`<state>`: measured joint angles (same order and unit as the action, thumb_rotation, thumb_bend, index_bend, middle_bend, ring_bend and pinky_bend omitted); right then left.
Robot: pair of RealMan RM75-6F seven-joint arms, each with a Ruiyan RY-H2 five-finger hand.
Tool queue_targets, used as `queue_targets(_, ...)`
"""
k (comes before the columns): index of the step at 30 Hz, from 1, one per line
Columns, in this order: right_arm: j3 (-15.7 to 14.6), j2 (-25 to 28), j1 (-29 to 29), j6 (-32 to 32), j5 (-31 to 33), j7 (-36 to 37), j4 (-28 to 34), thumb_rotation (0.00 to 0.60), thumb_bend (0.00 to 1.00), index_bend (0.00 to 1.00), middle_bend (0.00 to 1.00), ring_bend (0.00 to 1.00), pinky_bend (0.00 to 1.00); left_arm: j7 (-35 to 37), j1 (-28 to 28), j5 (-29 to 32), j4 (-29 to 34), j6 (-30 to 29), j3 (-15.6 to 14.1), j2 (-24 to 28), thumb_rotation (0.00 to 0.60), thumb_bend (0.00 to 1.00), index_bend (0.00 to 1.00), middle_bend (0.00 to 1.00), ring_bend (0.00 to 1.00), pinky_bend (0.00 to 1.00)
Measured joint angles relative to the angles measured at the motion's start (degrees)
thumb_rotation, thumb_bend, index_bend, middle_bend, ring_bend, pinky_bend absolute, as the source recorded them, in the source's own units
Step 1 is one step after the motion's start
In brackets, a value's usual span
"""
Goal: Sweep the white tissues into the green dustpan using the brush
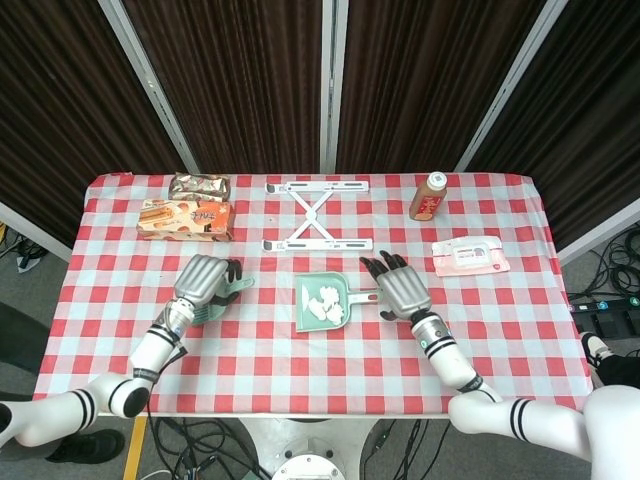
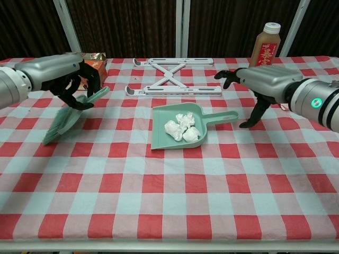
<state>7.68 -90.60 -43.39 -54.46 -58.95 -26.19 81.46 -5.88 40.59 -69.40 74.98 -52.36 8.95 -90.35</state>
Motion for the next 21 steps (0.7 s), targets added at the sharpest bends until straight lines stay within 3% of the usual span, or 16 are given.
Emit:
queue_targets(4,0.0,4.5,1.6,-2.4,-0.8,0.0,3.7,0.600,0.03,0.00,0.16,0.00,0.11,-0.5,-0.7,0.7,4.3,-0.9,0.1,1.6,0.600,0.17,0.17,0.33,0.63,0.80)
queue_targets(8,-0.4,9.5,3.8,-4.9,-2.2,0.6,7.0,0.600,0.04,0.00,0.18,0.00,0.11,2.8,-2.4,0.2,7.6,-4.5,1.2,3.0,0.600,0.14,0.16,0.33,0.51,0.80)
queue_targets(11,-1.0,13.5,6.3,-7.5,-4.3,2.5,9.2,0.600,0.08,0.00,0.20,0.02,0.11,7.5,-4.6,-1.1,10.6,-8.1,1.9,5.9,0.600,0.14,0.17,0.33,0.48,0.75)
queue_targets(15,-2.3,18.9,10.4,-11.8,-8.6,7.7,11.2,0.600,0.13,0.01,0.22,0.03,0.11,9.6,-9.0,-3.0,12.0,-14.5,1.9,11.1,0.600,0.14,0.21,0.32,0.38,0.54)
queue_targets(18,-3.6,22.1,13.2,-14.0,-11.8,13.0,11.7,0.600,0.14,0.02,0.18,0.00,0.03,7.0,-11.9,-4.0,11.1,-17.6,0.6,13.8,0.600,0.14,0.21,0.28,0.28,0.38)
queue_targets(21,-5.3,24.7,16.2,-16.4,-15.7,19.6,11.3,0.600,0.14,0.02,0.15,0.00,0.00,3.6,-14.9,-4.5,10.0,-20.5,-1.1,15.6,0.600,0.14,0.21,0.26,0.23,0.30)
